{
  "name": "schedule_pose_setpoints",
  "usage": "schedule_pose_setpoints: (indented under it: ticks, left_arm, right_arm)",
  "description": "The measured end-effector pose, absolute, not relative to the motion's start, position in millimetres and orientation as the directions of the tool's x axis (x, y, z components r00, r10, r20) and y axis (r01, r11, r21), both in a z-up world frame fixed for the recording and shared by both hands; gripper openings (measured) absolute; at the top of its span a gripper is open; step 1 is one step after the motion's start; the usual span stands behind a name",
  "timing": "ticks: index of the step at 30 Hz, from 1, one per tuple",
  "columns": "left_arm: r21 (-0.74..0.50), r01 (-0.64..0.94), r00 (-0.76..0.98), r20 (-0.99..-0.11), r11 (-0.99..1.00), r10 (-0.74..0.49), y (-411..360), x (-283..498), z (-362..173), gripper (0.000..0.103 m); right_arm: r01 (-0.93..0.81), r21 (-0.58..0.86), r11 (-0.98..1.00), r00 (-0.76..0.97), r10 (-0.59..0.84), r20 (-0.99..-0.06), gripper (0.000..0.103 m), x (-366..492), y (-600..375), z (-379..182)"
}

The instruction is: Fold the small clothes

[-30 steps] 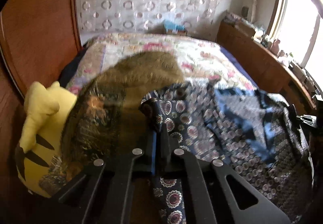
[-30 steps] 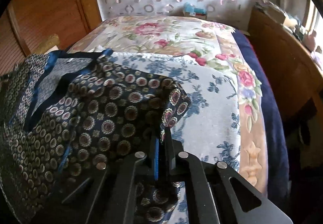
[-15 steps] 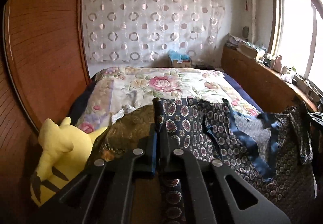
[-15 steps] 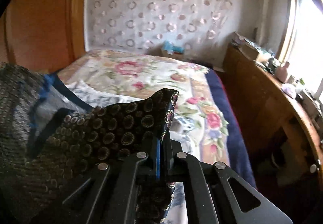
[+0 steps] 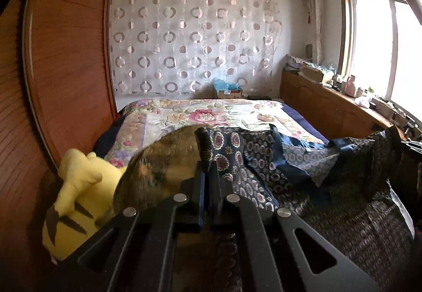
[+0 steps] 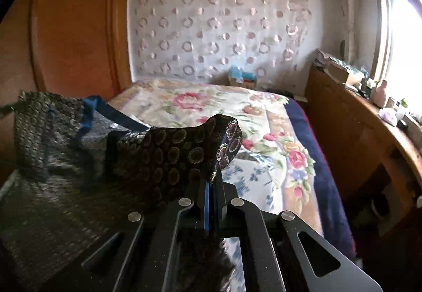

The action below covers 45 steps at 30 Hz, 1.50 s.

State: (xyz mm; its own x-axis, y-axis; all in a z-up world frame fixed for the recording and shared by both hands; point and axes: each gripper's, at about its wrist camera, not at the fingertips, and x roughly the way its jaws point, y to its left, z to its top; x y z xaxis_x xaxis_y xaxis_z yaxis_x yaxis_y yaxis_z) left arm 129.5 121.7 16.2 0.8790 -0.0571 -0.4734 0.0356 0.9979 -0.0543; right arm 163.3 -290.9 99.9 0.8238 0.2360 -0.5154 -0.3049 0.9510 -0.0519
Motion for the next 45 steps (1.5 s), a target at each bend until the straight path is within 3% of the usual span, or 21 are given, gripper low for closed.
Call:
schedule_pose_setpoints:
  ticks: [17, 30, 34, 37, 40, 42, 45]
  left_arm:
    - [-0.105, 0.021, 0.879, -0.471, 0.994, -0.068, 126, -2, -22, 0.003]
    - [-0.024, -0.02, 0.821, -0.571, 1.0, 0.003, 132, -32, -53, 0.003]
    - [-0.01, -0.013, 0.816, -0.578, 1.0, 0.005, 132, -33, -50, 0.019]
    - [-0.014, -0.012, 0.835, -0.55, 1.0, 0.002, 136, -37, -41, 0.041]
    - [-0.013, -0.012, 0.846, -0.533, 1.0, 0.003, 143, -34, -32, 0.049]
    - [0.001, -0.012, 0.85, -0.527, 1.0, 0.011, 147, -28, -28, 0.06]
    - [0.014, -0.013, 0.848, -0.529, 1.0, 0.018, 158, -9, -27, 0.062]
  right_arm:
    - [-0.321, 0.04, 0.946, 0.778, 0.288, -0.559, 0.001, 41, -356, 44]
    - [-0.347, 0.005, 0.938, 0.722, 0.271, -0.637, 0.002, 27, -339, 61]
    - [-0.358, -0.02, 0.934, 0.747, 0.273, -0.606, 0.005, 23, -335, 66]
    - [-0.352, -0.042, 0.935, 0.767, 0.262, -0.586, 0.013, 21, -335, 76]
    - [-0.35, -0.038, 0.936, 0.783, 0.27, -0.56, 0.027, 20, -339, 88]
    - [-0.342, -0.047, 0.939, 0.797, 0.263, -0.544, 0.041, 20, -340, 95]
    - [-0.33, -0.045, 0.943, 0.809, 0.258, -0.528, 0.043, 23, -344, 99]
